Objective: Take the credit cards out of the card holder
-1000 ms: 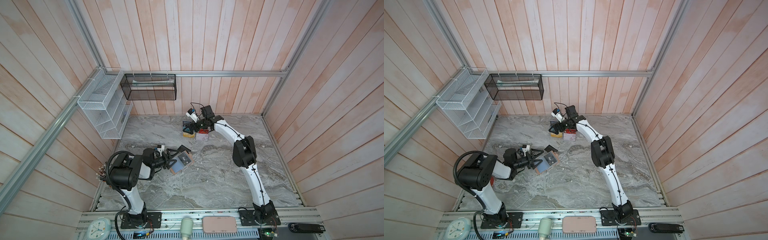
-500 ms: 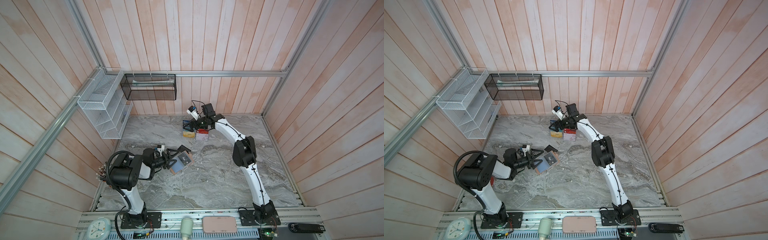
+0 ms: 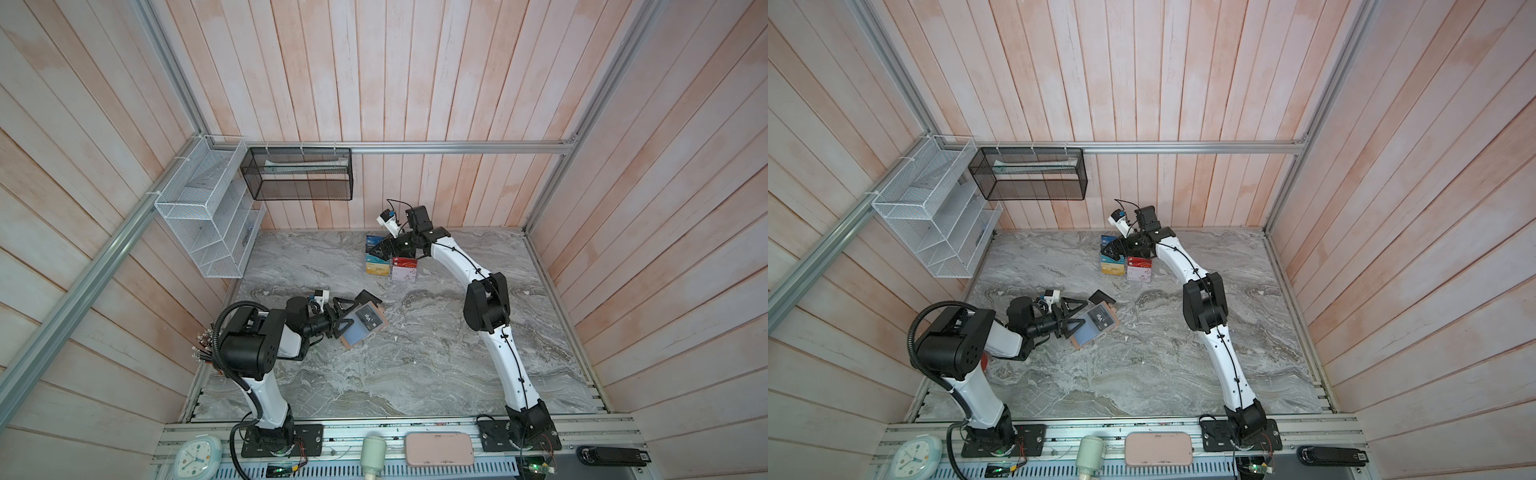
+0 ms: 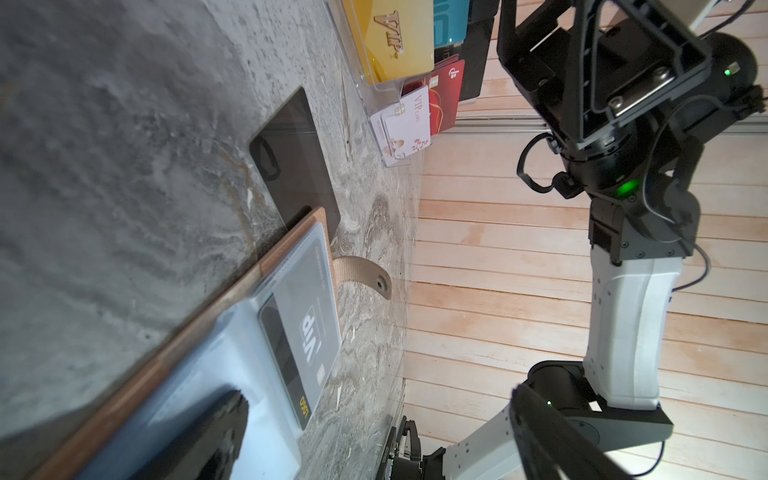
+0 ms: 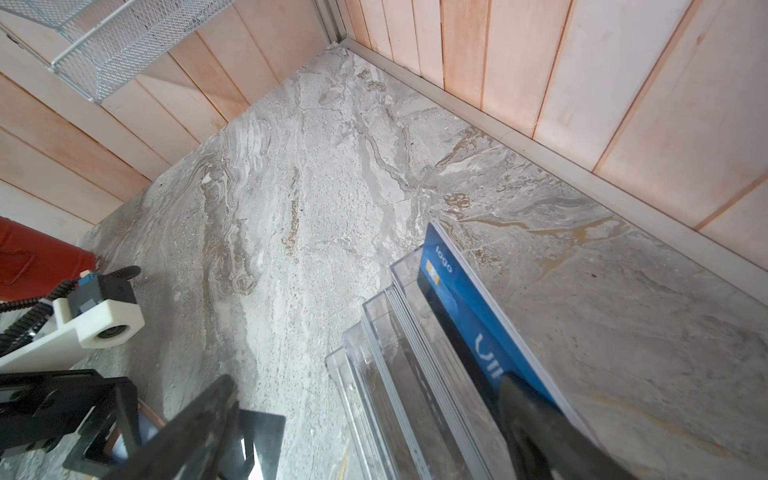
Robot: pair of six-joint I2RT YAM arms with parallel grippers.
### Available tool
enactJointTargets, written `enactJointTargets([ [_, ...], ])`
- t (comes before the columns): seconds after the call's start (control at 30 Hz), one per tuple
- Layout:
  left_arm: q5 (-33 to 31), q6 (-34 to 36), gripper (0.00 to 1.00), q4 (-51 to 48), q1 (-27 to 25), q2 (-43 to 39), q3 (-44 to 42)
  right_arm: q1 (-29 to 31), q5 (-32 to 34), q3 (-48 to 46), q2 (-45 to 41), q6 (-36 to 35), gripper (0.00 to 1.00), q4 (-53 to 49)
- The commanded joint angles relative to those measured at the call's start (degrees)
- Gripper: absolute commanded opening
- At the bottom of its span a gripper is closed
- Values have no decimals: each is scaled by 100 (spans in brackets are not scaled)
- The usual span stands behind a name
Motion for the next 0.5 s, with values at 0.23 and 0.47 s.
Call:
enactJointTargets([
  [0.23, -63, 155, 100, 22, 25, -21, -58, -31, -79, 188, -31, -4, 98, -63],
  [0.47, -152, 223, 100, -271, -5, -397, -99, -25, -92, -2, -324, -16, 98, -63],
])
